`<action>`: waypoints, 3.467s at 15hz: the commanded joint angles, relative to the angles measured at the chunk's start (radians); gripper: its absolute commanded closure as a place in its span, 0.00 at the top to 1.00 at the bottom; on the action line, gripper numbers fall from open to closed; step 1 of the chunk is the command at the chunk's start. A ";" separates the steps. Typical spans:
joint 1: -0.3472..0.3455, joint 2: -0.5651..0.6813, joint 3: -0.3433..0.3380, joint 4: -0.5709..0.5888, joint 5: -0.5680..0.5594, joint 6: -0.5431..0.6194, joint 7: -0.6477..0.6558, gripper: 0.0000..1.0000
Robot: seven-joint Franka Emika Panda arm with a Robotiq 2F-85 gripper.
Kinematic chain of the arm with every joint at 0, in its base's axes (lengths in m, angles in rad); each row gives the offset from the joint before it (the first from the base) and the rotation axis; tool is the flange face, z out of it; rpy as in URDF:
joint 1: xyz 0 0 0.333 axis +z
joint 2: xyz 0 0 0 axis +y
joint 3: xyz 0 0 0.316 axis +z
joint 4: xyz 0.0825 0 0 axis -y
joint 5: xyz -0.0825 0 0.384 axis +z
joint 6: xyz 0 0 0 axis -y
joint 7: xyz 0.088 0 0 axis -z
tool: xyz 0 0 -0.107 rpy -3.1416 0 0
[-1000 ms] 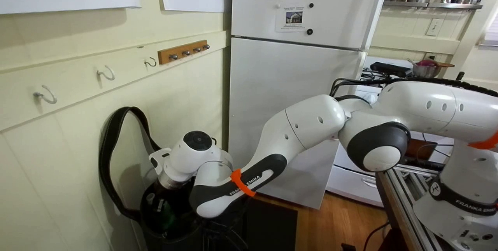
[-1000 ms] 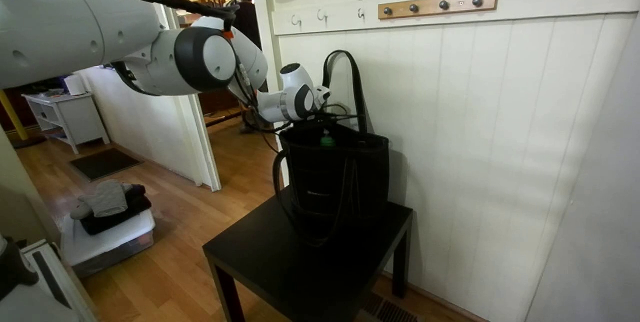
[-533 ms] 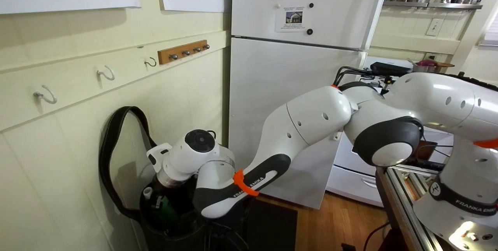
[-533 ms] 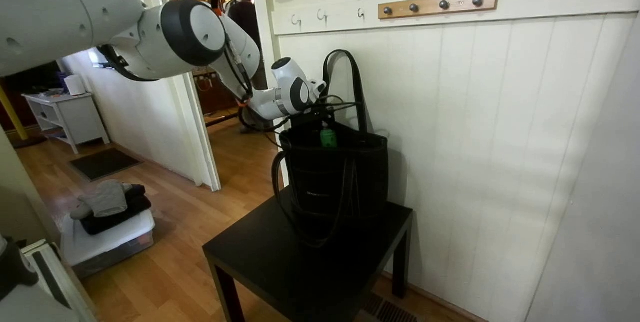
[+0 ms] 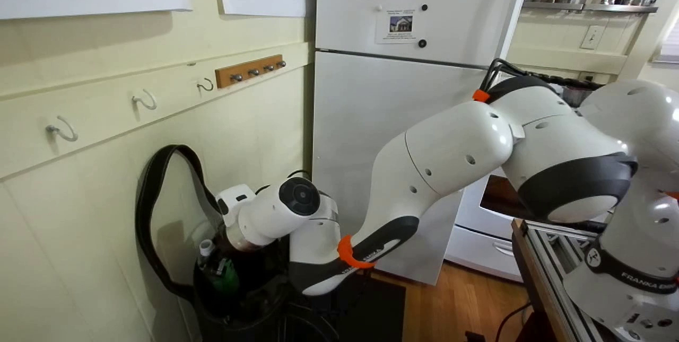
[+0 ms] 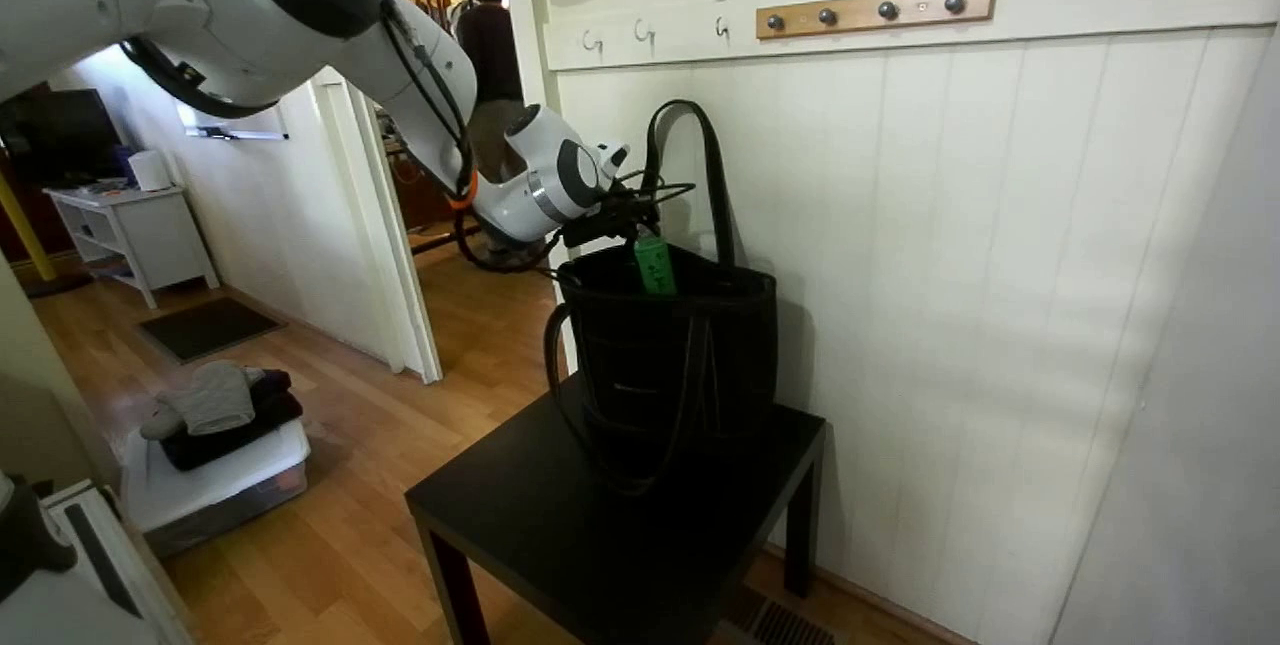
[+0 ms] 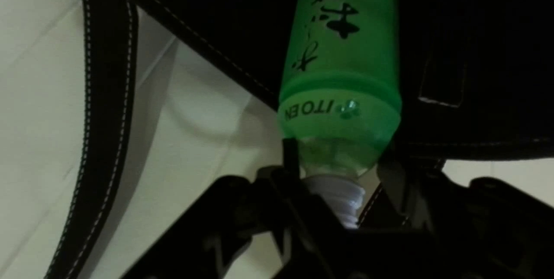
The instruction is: Remove the green bottle from the big pocket to the small pocket in the front of the bag
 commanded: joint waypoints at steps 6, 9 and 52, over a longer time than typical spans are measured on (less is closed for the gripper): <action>0.374 -0.185 -0.306 -0.488 0.145 0.091 0.111 0.24; 0.522 -0.204 -0.418 -0.623 0.211 0.102 0.128 0.24; -0.035 -0.452 0.151 -0.784 0.277 0.410 -0.284 0.24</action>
